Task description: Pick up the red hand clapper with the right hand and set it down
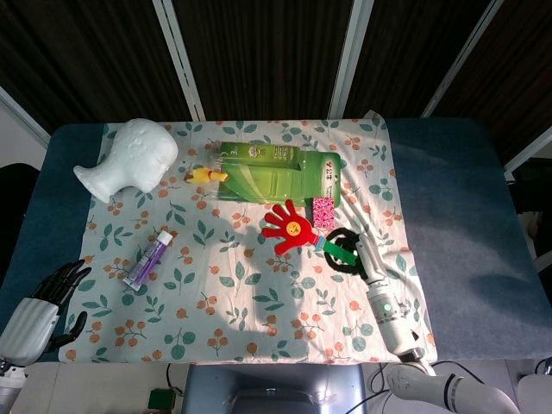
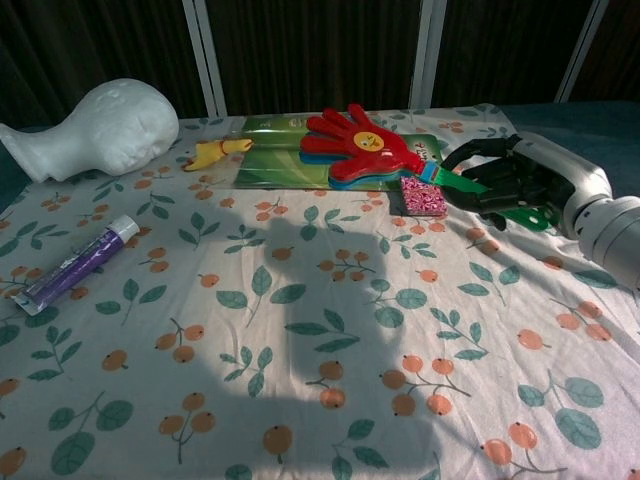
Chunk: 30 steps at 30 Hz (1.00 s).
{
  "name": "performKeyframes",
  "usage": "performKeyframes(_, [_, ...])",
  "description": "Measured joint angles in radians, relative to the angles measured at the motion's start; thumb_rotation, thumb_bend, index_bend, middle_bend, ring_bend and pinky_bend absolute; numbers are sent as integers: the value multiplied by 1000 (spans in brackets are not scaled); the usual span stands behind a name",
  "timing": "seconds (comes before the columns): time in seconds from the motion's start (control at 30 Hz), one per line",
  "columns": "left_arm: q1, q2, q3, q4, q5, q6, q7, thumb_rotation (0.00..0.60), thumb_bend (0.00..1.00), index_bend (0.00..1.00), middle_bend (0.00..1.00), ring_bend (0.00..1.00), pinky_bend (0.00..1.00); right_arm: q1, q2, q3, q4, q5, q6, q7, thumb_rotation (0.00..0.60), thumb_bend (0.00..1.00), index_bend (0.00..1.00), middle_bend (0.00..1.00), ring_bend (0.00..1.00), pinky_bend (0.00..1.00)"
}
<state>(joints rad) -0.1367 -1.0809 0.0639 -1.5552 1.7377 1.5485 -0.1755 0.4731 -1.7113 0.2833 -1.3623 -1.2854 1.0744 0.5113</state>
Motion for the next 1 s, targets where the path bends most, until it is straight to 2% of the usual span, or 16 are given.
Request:
performKeyframes(0.1, [0, 0, -1, -1, -1, -1, 1, 600, 492, 0, 0, 0, 172, -1, 15, -20, -2, -109, 34, 170, 600, 585, 1000, 828, 791, 891])
performKeyframes(0.2, [-1, 1, -1, -2, -3, -3, 0, 600, 492, 0, 0, 0, 172, 0, 27, -35, 2, -232, 113, 322, 600, 585, 1000, 829, 794, 893])
performKeyframes(0.3, [-2, 1, -1, -1, -6, -6, -2, 600, 491, 0, 0, 0, 173, 1, 42, -38, -8, -300, 195, 392, 600, 585, 1000, 830, 796, 896])
performKeyframes(0.4, [-3, 2, -1, -1, -6, -9, -4, 600, 491, 0, 0, 0, 173, 3, 57, -35, -29, -292, 215, 391, 600, 584, 1000, 836, 803, 902])
performKeyframes(0.57, [-3, 2, 0, -2, -4, -8, -3, 600, 491, 0, 0, 0, 173, 8, 66, -30, -45, -251, 200, 319, 600, 585, 1000, 851, 841, 927])
performKeyframes(0.67, [-2, 2, 1, -3, 0, -5, -4, 600, 491, 0, 0, 0, 173, 20, 76, -42, -40, -217, 138, 222, 600, 586, 1000, 851, 842, 929])
performKeyframes(0.9, [-3, 3, 1, -2, -4, -7, -5, 600, 491, 0, 0, 0, 173, 46, 94, -57, -61, 9, -28, -208, 600, 593, 1000, 851, 843, 933])
performKeyframes(1.0, [-2, 3, 1, -2, -3, -7, -3, 600, 491, 0, 0, 0, 173, 49, 102, -53, -88, 92, -52, -320, 600, 593, 1000, 851, 843, 932])
